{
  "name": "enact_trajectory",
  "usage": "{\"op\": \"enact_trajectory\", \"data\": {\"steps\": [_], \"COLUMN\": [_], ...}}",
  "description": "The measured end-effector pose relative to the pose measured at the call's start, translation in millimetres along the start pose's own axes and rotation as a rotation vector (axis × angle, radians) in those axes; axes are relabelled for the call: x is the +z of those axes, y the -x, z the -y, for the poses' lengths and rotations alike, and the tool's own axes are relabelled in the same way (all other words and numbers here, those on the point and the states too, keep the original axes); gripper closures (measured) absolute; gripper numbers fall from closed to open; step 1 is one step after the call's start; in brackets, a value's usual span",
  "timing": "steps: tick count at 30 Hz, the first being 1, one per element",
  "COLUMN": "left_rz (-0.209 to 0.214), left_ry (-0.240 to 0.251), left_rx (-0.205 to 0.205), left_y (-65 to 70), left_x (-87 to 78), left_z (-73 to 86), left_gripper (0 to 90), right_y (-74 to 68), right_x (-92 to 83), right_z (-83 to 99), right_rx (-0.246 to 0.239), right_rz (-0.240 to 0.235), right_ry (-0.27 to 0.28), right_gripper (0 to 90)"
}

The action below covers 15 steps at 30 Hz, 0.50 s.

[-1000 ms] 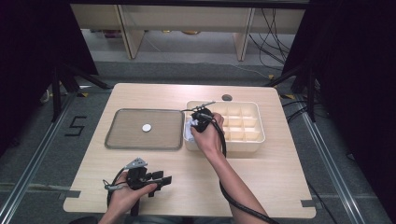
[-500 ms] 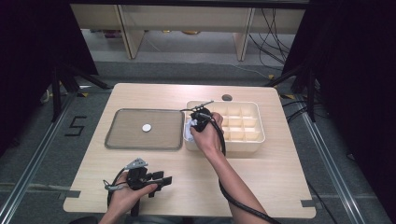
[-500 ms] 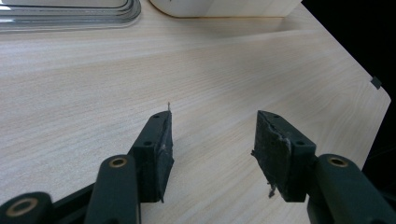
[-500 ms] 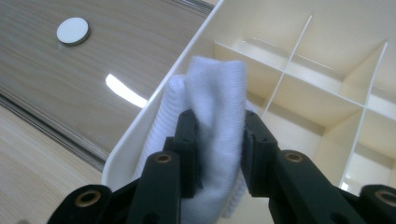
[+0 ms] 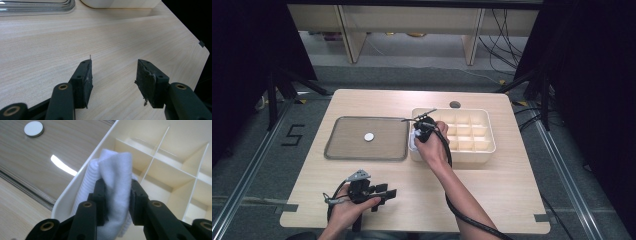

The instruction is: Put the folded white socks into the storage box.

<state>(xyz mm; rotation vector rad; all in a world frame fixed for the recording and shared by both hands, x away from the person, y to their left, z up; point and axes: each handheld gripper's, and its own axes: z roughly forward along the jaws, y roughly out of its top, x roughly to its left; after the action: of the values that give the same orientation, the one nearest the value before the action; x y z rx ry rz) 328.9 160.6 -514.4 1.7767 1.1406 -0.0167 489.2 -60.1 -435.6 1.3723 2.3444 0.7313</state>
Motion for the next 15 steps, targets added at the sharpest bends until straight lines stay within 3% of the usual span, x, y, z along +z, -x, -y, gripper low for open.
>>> {"op": "enact_trajectory", "data": {"steps": [4, 6, 9, 12, 14, 15], "left_rz": [-0.001, 0.001, 0.001, 0.001, 0.002, 0.002], "left_ry": [0.002, 0.003, 0.002, 0.005, 0.002, 0.004], "left_rx": [-0.003, 0.000, 0.001, 0.005, 0.008, 0.007], "left_y": [0.0, -0.1, -0.1, -0.1, -0.2, -0.2], "left_x": [0.3, 0.0, -0.1, 0.4, 0.5, 0.6], "left_z": [-0.3, -0.3, -0.1, 0.6, 0.6, 0.6], "left_gripper": [46.1, 46.1, 46.1, 46.1, 46.0, 46.0], "right_y": [-1.1, -0.1, -0.6, 0.9, 0.4, 1.8], "right_x": [1.5, 1.6, 3.3, 3.3, 4.2, 3.8], "right_z": [-1.5, -2.6, -3.7, -3.9, -3.6, -3.3], "right_rx": [0.018, -0.007, -0.006, -0.002, 0.029, 0.018], "right_rz": [-0.005, 0.000, 0.008, -0.010, -0.010, -0.022], "right_ry": [-0.021, -0.024, -0.028, -0.032, -0.032, -0.032], "right_gripper": [71.9, 71.9, 71.9, 71.9, 71.9, 71.9]}}
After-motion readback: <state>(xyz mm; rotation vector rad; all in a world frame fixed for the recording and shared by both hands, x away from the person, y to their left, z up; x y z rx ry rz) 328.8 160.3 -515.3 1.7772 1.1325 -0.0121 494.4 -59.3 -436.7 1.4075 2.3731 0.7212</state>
